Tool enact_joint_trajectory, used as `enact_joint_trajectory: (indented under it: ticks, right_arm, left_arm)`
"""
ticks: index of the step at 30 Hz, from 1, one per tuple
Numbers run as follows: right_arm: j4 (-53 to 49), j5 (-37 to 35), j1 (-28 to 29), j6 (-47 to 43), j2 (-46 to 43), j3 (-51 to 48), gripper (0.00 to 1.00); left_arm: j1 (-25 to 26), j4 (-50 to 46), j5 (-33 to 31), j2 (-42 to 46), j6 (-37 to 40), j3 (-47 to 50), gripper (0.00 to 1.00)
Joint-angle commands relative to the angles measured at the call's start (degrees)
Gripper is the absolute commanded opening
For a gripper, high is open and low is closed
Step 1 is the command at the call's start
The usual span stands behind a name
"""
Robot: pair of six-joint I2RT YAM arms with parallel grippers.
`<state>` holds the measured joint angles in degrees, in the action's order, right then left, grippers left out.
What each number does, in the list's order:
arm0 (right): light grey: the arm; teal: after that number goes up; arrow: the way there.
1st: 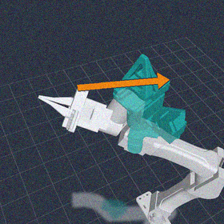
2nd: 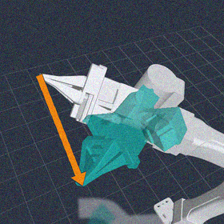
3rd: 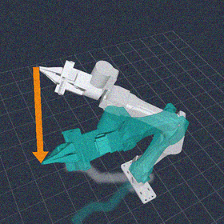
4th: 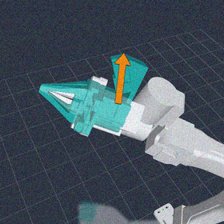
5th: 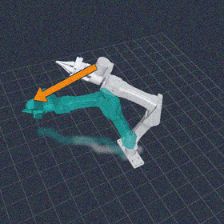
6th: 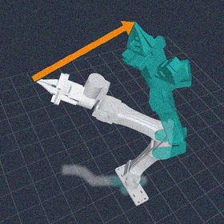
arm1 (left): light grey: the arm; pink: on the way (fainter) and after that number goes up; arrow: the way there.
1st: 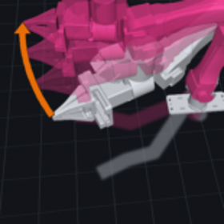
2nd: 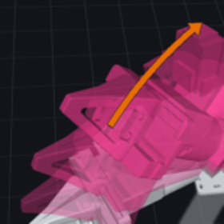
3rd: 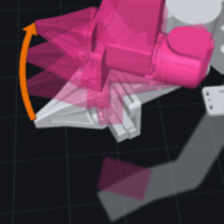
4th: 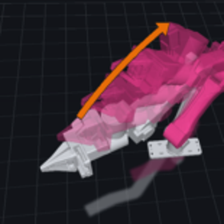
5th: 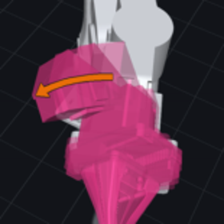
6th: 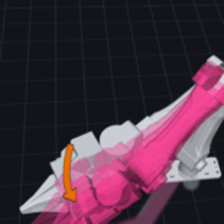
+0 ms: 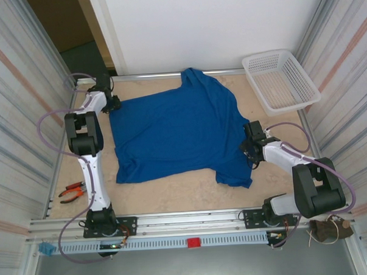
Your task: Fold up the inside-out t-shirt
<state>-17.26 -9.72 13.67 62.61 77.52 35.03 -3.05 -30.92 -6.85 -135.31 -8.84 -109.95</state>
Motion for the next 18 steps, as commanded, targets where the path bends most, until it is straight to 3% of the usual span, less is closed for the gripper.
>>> enact_joint_trajectory:
  ticks: [1, 4, 6, 7, 14, 16, 18]
  right_arm:
    - [-2.17, -2.5, -0.59, 1.73, -1.56, -0.22, 0.46]
    - [-2.48, -2.81, -0.58, 1.77, -1.82, -0.23, 0.46]
    - [-2.78, -3.03, -0.58, 1.86, -2.0, -0.31, 0.46]
    - [-2.93, -3.23, -0.59, 1.82, -2.08, -0.36, 0.46]
    - [-4.09, -4.74, -0.66, 2.8, -2.31, -0.62, 0.46]
    - [-4.51, -5.1, -0.71, 3.12, -2.28, -0.66, 0.46]
    - [-4.89, -5.46, -0.75, 3.46, -2.49, -0.78, 0.46]
  left_arm:
    - [-0.63, -3.85, -2.6, -1.95, 0.32, -3.29, 0.37]
    - [-0.97, -5.09, -2.8, -3.09, 0.16, -4.94, 0.19]
    - [-1.16, -5.37, -2.61, -3.39, 0.12, -5.77, 0.01]
    - [-1.33, -5.38, -2.2, -3.34, -0.01, -6.17, 0.0]
    - [-4.54, -2.37, 10.27, -0.18, -5.87, -6.39, 0.0]
    - [-6.64, -0.26, 14.86, 0.51, -11.02, -4.98, 0.11]
    - [-9.04, 4.96, 19.61, 2.05, -17.38, -0.95, 0.3]
